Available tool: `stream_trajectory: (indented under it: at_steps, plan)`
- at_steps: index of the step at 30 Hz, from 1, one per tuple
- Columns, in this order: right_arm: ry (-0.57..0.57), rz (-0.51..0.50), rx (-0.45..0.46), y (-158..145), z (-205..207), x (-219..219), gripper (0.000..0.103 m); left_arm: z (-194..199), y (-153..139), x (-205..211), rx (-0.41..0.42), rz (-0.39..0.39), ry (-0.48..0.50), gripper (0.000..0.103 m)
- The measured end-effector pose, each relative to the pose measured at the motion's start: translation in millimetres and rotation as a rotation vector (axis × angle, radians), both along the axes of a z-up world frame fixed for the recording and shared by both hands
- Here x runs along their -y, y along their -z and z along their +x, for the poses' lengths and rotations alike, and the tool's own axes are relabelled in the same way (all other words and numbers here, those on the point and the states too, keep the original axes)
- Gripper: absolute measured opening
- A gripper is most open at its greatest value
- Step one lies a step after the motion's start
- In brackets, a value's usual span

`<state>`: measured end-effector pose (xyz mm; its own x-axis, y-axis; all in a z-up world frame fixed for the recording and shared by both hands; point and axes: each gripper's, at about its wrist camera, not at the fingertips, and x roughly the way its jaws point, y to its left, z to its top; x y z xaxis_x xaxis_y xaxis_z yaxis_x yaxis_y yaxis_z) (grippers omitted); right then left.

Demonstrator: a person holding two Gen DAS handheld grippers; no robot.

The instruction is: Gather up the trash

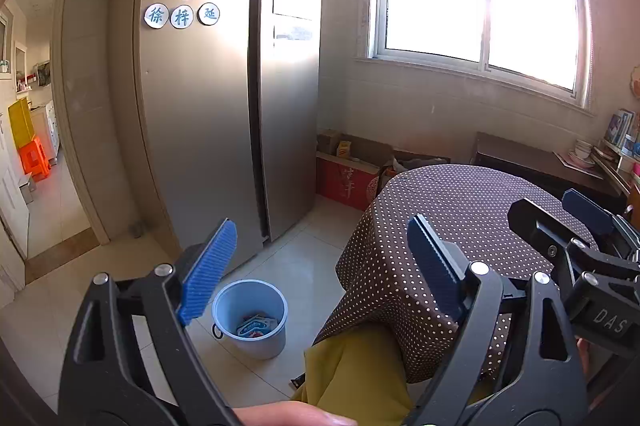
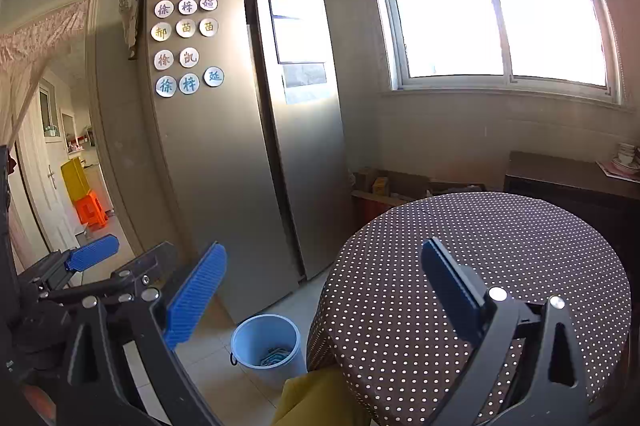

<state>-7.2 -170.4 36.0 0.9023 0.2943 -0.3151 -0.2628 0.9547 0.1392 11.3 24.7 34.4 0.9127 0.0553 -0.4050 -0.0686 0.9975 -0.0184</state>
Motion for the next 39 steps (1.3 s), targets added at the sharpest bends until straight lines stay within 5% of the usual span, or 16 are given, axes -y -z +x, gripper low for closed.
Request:
stream_trajectory:
  at_steps: [39]
  plan:
    - [-0.002, 0.01, -0.028, 6.3, 1.7, -4.7, 0.096, -2.5, 1.3, -5.5, -0.009, 0.015, -0.015, 0.088]
